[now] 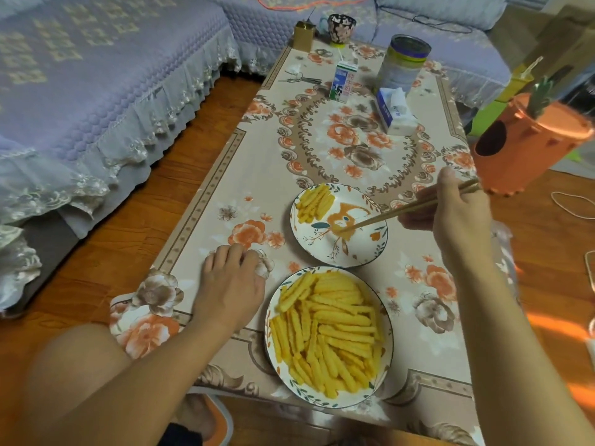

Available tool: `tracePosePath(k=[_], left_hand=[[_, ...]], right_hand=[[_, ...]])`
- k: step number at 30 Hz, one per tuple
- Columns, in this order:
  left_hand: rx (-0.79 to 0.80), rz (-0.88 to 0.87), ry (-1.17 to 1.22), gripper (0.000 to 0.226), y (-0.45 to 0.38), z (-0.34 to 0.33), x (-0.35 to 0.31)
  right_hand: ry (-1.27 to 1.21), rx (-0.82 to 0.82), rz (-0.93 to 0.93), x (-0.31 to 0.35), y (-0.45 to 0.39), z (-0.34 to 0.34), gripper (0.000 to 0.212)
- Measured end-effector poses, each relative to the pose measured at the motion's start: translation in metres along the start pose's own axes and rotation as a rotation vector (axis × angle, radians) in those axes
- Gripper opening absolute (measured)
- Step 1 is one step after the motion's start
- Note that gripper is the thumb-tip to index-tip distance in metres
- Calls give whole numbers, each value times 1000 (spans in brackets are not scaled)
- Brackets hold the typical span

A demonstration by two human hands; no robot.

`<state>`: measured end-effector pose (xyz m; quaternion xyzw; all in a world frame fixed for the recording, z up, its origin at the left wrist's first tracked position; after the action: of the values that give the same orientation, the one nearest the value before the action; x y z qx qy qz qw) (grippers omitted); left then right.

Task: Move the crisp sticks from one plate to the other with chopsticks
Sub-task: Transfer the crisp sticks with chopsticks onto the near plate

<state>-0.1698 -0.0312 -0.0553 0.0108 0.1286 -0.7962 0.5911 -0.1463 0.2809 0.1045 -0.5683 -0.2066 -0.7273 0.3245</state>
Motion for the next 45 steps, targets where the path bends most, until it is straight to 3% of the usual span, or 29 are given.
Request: tracePosePath(k=[4,9,18,25,35,45], left_hand=[[-2,-7,-2,43,1,0,0],[-14,-2,2,43,2,3,-2],[-13,-4,1,42,2,3,-3],[-30,-10,-2,38,2,2,-2],[-1,-3,-6,41,0,-2,0],[4,-1,2,42,-1,-2,1]], right_hand=[[-89,145,-38,32,40,26,54],[101,346,-8,42,70,40,54],[172,431,37,40,83,43,48],[-87,106,16,36,46,54,44],[-109,-150,12,0,9,-32,46],[-16,-184,42,-3,-3,-50,49]])
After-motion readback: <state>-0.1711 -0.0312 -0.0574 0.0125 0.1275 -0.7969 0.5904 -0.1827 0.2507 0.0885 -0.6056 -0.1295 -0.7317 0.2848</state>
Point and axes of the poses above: each hand's wrist, its own y-axis away from the middle knuckle, its own z-axis out of the back of the hand, x = y × z, the point moved 5 cm from there along -y, towards the middle knuckle, and after that the axes turned 9 degrees about -x, right-handed, at the moved point
